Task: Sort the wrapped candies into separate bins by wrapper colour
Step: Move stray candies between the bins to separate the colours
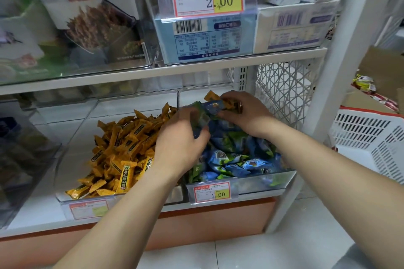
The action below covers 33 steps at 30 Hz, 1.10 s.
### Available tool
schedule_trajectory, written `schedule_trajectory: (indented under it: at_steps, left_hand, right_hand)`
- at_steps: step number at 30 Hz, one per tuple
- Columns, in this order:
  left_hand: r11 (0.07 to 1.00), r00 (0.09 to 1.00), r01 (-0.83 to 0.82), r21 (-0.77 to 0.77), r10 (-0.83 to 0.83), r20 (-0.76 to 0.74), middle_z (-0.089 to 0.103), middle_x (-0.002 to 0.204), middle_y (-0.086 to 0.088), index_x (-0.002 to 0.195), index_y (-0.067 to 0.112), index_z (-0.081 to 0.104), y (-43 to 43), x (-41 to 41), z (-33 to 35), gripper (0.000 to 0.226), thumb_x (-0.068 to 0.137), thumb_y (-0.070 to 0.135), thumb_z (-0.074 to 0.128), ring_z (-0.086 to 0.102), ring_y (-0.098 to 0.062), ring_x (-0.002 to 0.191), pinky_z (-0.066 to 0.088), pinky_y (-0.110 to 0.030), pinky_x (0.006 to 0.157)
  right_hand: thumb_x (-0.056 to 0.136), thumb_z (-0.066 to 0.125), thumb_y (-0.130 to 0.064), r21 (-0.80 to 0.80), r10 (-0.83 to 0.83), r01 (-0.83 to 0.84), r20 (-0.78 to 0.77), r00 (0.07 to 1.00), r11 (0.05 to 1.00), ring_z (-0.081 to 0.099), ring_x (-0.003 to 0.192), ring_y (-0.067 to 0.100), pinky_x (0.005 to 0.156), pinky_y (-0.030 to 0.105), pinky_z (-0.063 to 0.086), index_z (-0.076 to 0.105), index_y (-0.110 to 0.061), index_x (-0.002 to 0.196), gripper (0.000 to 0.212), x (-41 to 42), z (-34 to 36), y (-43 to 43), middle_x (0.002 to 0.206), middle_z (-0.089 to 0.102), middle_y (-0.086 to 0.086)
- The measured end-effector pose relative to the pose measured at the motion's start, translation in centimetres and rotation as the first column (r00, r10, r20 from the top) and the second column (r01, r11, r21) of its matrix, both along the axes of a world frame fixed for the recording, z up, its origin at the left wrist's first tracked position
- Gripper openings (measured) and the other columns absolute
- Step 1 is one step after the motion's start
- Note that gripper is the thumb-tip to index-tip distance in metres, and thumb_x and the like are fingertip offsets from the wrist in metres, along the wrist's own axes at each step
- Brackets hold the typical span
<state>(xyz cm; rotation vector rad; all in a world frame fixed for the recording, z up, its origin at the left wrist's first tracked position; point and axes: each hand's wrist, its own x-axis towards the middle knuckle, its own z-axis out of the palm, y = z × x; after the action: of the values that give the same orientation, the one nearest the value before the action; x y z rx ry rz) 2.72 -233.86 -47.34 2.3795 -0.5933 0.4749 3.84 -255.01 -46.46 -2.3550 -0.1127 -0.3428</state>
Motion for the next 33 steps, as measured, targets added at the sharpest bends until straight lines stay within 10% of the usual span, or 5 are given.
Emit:
schedule_trajectory:
  at_steps: [6,11,16,27,33]
  left_hand:
    - [0.997,0.999,-0.018,0.077,0.015,0.034,0.054,0.141,-0.002,0.148,0.027,0.038,0.1,0.0,0.2,0.058,0.096,0.049,0.053,0.053,-0.027,0.123,0.048,-0.043,0.097]
    - [0.949,0.995,0.096,0.301,-0.082,-0.057,0.067,0.116,0.003,0.132,0.033,0.056,1.2,1.0,0.3,0.043,0.095,0.054,0.049,0.058,-0.021,0.11,0.048,-0.042,0.093]
    - [0.956,0.977,0.19,0.222,-0.163,-0.135,0.065,0.113,0.003,0.125,0.028,0.058,1.5,1.0,0.3,0.039,0.091,0.047,0.061,0.058,-0.019,0.105,0.051,-0.04,0.088]
    - [0.982,0.968,0.191,0.012,-0.186,-0.167,0.068,0.095,0.002,0.103,0.019,0.067,0.6,0.9,0.0,0.012,0.098,0.026,0.059,0.061,-0.019,0.09,0.049,-0.037,0.076]
    - [0.985,0.978,0.041,-0.165,-0.074,-0.197,0.065,0.092,0.004,0.106,0.015,0.067,-0.2,1.2,0.2,0.019,0.097,0.029,0.062,0.06,-0.016,0.085,0.043,-0.023,0.067]
  right_hand:
    - [0.077,0.071,-0.049,-0.162,0.233,-0.246,-0.097,0.968,0.956,0.052,0.104,0.009,0.084,0.023,0.044,0.055,-0.049,0.126,0.052,-1.5,-0.4,2.6,0.112,0.055,-0.008]
    - [0.082,0.079,-0.028,0.184,0.306,-0.273,-0.19,0.933,0.944,0.059,0.116,0.007,0.104,0.037,0.047,0.055,-0.034,0.13,0.054,-2.6,-0.5,0.9,0.125,0.063,-0.011]
    - [0.093,0.064,-0.014,0.331,0.308,-0.229,-0.211,0.927,0.916,0.06,0.119,0.015,0.109,0.038,0.042,0.064,-0.014,0.127,0.034,-2.4,-0.3,0.7,0.125,0.067,0.001]
    - [0.09,0.072,-0.021,0.243,0.329,-0.277,-0.211,0.92,0.93,0.069,0.088,0.002,0.08,0.017,0.049,0.074,-0.027,0.105,0.017,-2.2,0.0,1.4,0.094,0.076,-0.009]
    - [0.087,0.075,-0.019,0.276,0.202,-0.155,-0.15,0.968,0.948,0.069,0.082,0.004,0.079,0.028,0.054,0.069,-0.025,0.075,0.014,-1.6,-0.3,2.4,0.08,0.075,-0.009]
